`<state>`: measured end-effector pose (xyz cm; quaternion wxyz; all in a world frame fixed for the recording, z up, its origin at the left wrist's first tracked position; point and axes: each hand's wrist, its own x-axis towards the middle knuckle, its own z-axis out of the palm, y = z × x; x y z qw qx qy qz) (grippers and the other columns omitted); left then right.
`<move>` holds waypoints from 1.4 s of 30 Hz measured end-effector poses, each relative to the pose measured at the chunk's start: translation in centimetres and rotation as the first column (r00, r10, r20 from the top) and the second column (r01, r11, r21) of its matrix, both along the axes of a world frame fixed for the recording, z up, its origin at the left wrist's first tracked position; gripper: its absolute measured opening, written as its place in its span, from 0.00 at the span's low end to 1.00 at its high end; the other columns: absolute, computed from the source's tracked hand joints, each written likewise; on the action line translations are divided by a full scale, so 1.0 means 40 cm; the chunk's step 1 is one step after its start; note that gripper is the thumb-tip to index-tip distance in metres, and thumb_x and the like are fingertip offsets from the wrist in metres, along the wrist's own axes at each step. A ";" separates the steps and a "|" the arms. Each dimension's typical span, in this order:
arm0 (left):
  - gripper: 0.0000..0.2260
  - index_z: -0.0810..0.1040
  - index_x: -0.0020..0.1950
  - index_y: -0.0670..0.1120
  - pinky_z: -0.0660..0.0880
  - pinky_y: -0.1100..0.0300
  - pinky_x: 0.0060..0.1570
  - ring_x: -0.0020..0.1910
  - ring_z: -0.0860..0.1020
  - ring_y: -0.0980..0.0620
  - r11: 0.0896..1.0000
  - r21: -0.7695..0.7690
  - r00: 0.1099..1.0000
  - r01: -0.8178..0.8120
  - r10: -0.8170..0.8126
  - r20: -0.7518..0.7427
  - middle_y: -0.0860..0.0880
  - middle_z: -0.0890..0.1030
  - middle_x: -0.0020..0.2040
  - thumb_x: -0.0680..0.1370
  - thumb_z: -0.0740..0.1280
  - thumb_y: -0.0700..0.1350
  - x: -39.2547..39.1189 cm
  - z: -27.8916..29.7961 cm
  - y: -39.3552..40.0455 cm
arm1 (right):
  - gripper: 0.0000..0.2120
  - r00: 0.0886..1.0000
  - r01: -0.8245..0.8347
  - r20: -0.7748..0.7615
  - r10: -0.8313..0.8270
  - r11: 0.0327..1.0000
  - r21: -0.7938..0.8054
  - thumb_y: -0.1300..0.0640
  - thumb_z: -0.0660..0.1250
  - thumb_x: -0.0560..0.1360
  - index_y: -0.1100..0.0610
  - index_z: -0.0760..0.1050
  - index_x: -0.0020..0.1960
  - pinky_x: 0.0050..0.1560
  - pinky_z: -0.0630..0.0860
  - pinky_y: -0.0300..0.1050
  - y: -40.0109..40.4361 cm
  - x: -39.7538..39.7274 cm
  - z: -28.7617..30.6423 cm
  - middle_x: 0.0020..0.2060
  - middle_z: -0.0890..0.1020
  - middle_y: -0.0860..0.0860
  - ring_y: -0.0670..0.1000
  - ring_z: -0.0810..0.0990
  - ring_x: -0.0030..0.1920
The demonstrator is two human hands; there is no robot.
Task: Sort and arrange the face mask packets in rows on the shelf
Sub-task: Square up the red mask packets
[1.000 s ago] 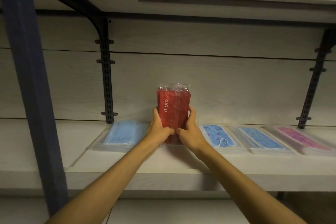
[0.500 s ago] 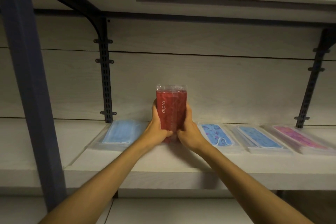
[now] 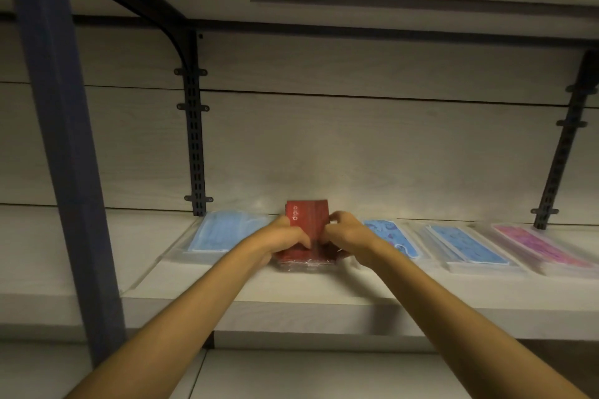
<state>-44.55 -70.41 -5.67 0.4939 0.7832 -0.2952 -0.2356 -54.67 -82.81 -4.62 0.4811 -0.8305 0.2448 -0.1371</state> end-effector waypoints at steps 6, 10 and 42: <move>0.13 0.81 0.54 0.47 0.80 0.54 0.48 0.45 0.84 0.48 0.998 0.066 0.995 0.023 -0.029 0.091 0.44 0.85 0.47 0.69 0.72 0.41 -0.009 0.005 -0.001 | 0.07 0.991 -0.018 -0.130 -0.004 0.986 -0.166 0.63 0.65 0.76 0.57 0.75 0.39 0.40 0.81 0.43 -0.007 -0.001 0.005 0.36 0.80 0.53 0.50 0.80 0.36; 0.22 0.79 0.56 0.48 0.81 0.52 0.49 0.48 0.83 0.47 0.988 0.153 0.975 -0.024 -0.011 0.224 0.46 0.84 0.49 0.62 0.72 0.48 -0.018 0.012 -0.004 | 0.05 0.987 -0.019 -0.160 -0.020 0.970 -0.244 0.62 0.66 0.75 0.62 0.78 0.49 0.54 0.82 0.53 -0.017 0.000 0.006 0.44 0.83 0.56 0.56 0.84 0.46; 0.13 0.86 0.52 0.53 0.79 0.52 0.54 0.49 0.81 0.49 0.979 0.198 0.831 -0.040 -0.077 0.551 0.50 0.85 0.49 0.75 0.65 0.42 -0.033 -0.038 -0.028 | 0.12 0.994 -0.106 -0.045 0.100 0.775 -0.623 0.49 0.70 0.74 0.58 0.83 0.48 0.51 0.80 0.53 -0.034 0.013 -0.071 0.45 0.85 0.55 0.55 0.82 0.45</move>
